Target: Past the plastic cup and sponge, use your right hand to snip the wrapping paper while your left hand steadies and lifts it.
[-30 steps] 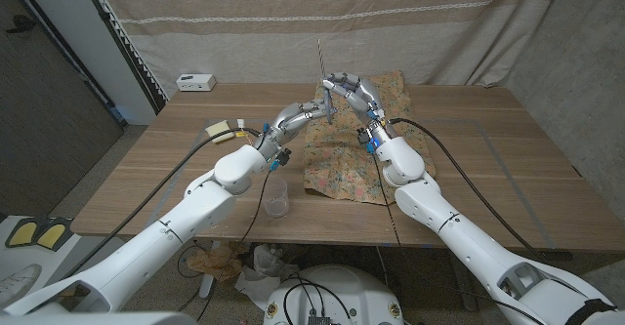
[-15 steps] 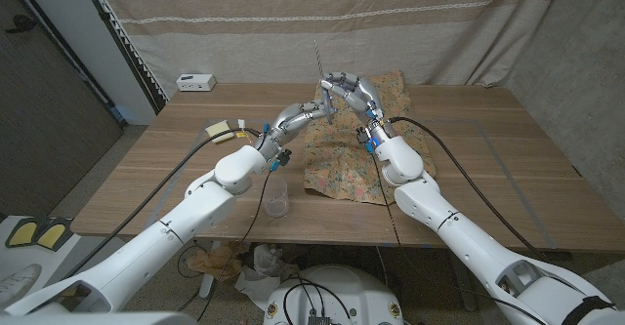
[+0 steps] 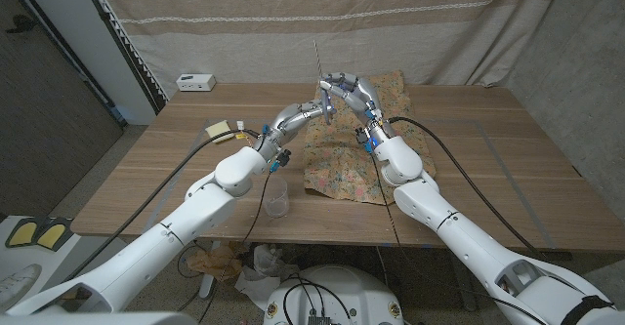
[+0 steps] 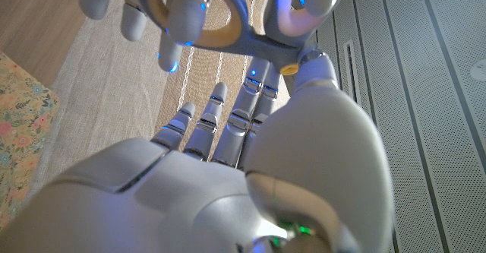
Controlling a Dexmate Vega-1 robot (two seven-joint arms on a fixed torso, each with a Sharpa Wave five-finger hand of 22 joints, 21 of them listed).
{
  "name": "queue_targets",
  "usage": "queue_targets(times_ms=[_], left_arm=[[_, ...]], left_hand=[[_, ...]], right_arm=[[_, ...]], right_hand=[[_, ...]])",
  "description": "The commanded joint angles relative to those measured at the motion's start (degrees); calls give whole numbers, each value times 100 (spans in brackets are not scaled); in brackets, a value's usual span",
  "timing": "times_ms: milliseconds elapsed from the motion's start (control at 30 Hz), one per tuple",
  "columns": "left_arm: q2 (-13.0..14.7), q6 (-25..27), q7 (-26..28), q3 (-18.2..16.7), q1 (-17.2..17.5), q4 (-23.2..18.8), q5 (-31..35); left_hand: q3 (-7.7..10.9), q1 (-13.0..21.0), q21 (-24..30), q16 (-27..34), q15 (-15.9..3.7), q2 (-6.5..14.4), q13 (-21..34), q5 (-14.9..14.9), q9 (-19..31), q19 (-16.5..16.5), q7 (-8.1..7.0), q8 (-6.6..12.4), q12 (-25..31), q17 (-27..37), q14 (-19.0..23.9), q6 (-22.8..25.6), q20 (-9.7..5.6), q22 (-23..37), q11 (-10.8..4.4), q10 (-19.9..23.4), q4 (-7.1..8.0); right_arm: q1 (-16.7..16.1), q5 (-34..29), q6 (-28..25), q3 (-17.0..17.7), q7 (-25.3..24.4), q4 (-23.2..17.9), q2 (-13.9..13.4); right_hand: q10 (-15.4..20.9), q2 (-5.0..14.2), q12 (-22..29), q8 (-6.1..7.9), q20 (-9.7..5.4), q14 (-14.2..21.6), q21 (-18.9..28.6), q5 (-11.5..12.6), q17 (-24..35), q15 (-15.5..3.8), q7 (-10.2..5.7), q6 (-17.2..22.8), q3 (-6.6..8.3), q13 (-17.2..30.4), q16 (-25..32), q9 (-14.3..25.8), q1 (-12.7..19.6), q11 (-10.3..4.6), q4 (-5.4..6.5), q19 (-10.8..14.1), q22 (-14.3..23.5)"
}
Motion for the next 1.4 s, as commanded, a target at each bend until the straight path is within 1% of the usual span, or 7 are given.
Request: queue_targets(times_ms=[33, 400, 1000, 1133, 1267, 1367, 1400], left_arm=[[-7, -4, 73, -41, 93, -69, 9], [-19, 51, 68, 9, 71, -109, 55], [-74, 159, 106, 81, 37, -143, 95], [-147, 99, 192, 66, 83, -131, 70], [-175, 57, 207, 60, 105, -119, 48], [-182, -5, 163, 66, 106, -91, 30], [-189, -55, 111, 71, 102, -60, -1]], left_hand=[[-30, 12, 39, 23, -529, 46, 3, 63, 9, 77, 0, 28, 33, 30, 65, 87, -253, 8, -35, 54, -17], [-15, 154, 34, 8, -539, 97, 1, 94, 8, 88, -18, 21, 22, 25, 72, 123, -263, 6, -52, 56, -68], [-20, 346, 28, -2, -543, 117, 0, 126, 9, 101, 30, 1, 10, 23, 96, 157, -269, 6, -71, 71, -110], [29, 485, 31, 18, -561, 192, 3, 131, 11, 116, 39, 27, 44, 25, 174, 272, -265, 9, -62, 175, -119], [158, 756, 56, 42, -604, 341, 8, 100, 17, 197, 45, 77, 71, 29, 303, 496, -277, 14, -100, 298, -125], [188, 815, 58, 45, -620, 369, 9, 86, 17, 210, 42, 64, 77, 30, 333, 490, -274, 15, -103, 328, -125], [218, 879, 56, 35, -618, 389, 11, 63, 16, 214, 8, 8, 69, 31, 333, 387, -265, 16, -84, 328, -122]], right_arm=[[-48, 60, -48, -15, 35, -96, -20], [-58, 60, -49, -30, 61, -145, -27], [-53, -45, -7, -34, -37, -94, 18], [-73, -41, -5, -31, -56, -101, 24], [-102, -36, -11, -16, -91, -132, 22], [-123, -7, -5, -5, -89, -154, 17], [-131, 21, -15, -1, -83, -167, 17]], right_hand=[[494, 571, 37, 17, 24, -1, -6, 34, 18, -1040, -433, 497, 9, 7, -15, 27, 614, -424, -13, 37, -3], [498, 566, 30, 12, 22, 3, -5, 37, 18, -1038, -431, 509, -1, -5, -15, 24, 604, -414, -6, 40, -4], [497, 561, 20, -8, 15, 7, -7, 46, 17, -1041, -430, 505, -12, -16, -16, 18, 603, -408, -4, 34, -5], [494, 559, 19, -11, 22, 5, -9, 48, 16, -1043, -431, 507, -13, -14, -18, 18, 607, -406, -6, 29, -5], [497, 560, 18, -9, 21, 7, -10, 51, 16, -1043, -432, 522, -14, -17, -18, 17, 610, -405, -8, 27, -5], [499, 559, 18, -10, 26, 8, -10, 52, 16, -1042, -435, 524, -15, -17, -18, 16, 611, -406, -8, 25, -5], [500, 559, 20, -11, 23, 8, -10, 53, 16, -1043, -433, 526, -15, -15, -18, 16, 612, -408, -8, 25, -5]])
